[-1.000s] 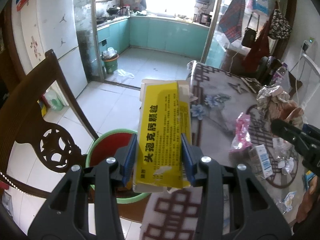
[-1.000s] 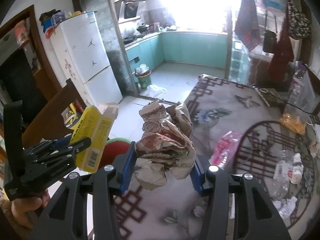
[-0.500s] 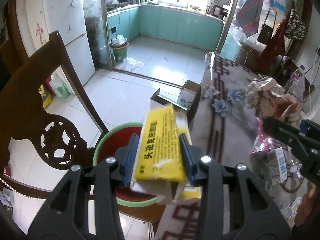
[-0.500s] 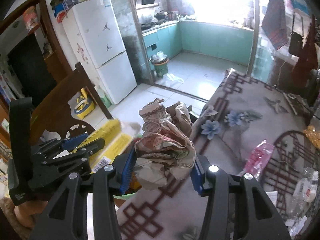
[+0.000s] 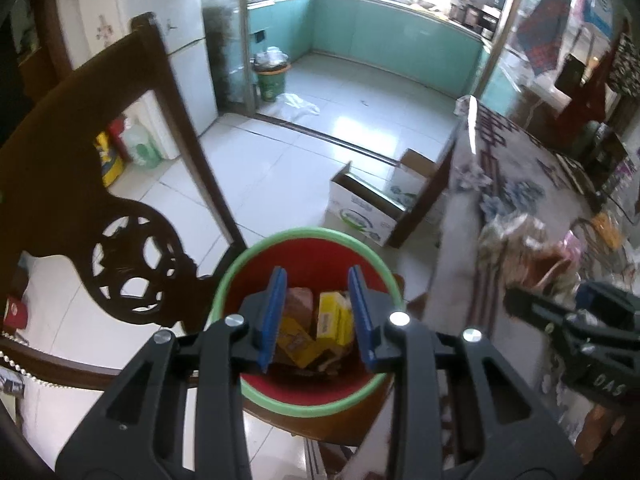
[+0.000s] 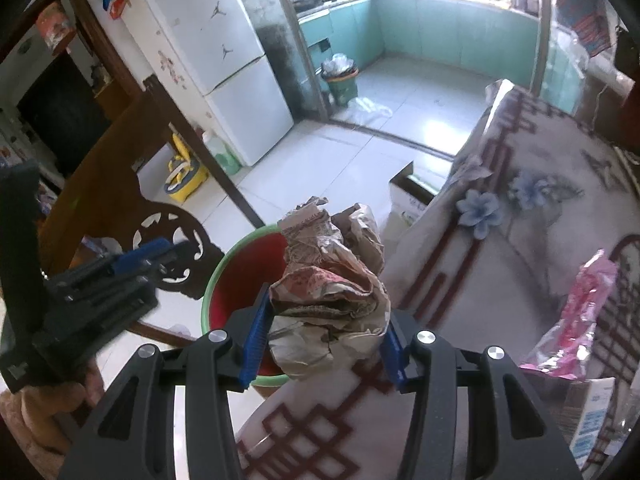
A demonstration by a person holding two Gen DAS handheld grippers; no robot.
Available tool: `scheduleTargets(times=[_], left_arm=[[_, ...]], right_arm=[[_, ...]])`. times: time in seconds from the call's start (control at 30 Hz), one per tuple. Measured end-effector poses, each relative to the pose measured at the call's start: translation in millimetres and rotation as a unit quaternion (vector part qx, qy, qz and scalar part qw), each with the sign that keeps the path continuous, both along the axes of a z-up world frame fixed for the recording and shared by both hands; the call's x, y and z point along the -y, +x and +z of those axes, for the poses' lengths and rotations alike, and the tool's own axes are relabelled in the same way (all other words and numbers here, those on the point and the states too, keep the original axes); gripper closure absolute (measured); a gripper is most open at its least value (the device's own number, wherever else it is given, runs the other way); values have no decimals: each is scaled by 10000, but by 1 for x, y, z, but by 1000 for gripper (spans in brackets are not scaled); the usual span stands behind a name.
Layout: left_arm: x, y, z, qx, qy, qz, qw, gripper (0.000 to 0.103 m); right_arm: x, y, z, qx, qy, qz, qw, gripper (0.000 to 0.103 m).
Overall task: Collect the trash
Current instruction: 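Carry the yellow box and crumpled paper over the red bucket and open both tools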
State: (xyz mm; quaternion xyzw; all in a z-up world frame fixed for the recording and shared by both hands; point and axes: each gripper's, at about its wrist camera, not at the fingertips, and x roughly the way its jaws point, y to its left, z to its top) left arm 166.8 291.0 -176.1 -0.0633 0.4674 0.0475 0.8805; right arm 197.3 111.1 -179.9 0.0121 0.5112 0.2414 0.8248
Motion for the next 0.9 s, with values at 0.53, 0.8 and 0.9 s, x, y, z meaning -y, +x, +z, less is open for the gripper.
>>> scheduleTargets(times=[0.53, 0.8, 0.9], left_arm=[[-25, -13, 12, 110, 32, 425, 9990, 61], [1, -21, 33, 358, 71, 129, 9993, 54], [10, -26, 39, 432, 68, 34, 9990, 53]], right_arm=[[-36, 7, -17, -178, 251, 510, 9982, 31], [0, -25, 25, 340, 212, 308, 9987, 31], [20, -43, 43, 557, 267, 139, 9980, 27]])
